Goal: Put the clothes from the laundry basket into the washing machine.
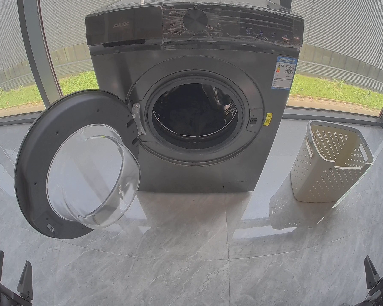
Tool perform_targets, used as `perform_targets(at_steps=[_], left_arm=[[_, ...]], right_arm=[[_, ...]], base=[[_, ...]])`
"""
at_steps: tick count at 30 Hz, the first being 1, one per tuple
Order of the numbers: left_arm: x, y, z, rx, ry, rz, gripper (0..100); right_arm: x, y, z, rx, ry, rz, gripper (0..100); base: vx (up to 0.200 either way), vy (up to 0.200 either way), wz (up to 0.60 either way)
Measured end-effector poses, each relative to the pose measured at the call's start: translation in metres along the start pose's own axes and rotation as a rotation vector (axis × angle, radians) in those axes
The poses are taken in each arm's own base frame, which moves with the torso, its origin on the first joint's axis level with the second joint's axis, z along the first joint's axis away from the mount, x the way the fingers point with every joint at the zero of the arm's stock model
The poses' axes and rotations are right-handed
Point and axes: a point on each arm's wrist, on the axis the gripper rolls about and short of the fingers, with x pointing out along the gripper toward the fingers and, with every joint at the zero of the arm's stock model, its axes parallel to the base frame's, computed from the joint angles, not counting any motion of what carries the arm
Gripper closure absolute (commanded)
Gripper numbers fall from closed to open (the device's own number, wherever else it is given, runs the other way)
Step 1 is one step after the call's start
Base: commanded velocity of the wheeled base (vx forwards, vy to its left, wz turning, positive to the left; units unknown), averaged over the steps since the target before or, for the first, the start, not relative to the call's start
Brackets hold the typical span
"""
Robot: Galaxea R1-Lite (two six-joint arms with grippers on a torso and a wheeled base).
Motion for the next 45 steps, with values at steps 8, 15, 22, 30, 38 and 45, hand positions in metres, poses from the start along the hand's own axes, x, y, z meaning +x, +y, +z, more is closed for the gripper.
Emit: perform_targets(at_steps=[8,15,22,30,38,45], left_arm=[[0.000,0.000,0.000,0.002,-0.003,0.000,0],[0.000,0.000,0.000,0.004,-0.004,0.000,0],[0.000,0.000,0.000,0.010,-0.004,0.005,0],[-0.001,0.000,0.003,0.020,-0.009,0.005,0],[-0.010,-0.007,0.051,0.018,-0.096,-0.091,0],[0.021,-0.016,0.087,0.023,0.010,-0.184,0]], right_arm=[[0.000,0.000,0.000,0.000,0.001,-0.001,0],[0.000,0.000,0.000,0.000,0.002,0.000,0],[0.000,0.000,0.000,0.000,0.002,-0.001,0],[0.000,0.000,0.000,0.000,0.003,-0.001,0],[0.000,0.000,0.000,0.001,0.002,-0.002,0],[0.000,0.000,0.000,0.002,0.003,-0.003,0]], base=[[0.000,0.200,0.00],[0.000,0.200,0.00],[0.000,0.086,0.00],[0.000,0.000,0.00],[0.000,0.000,0.00],[0.000,0.000,0.00]])
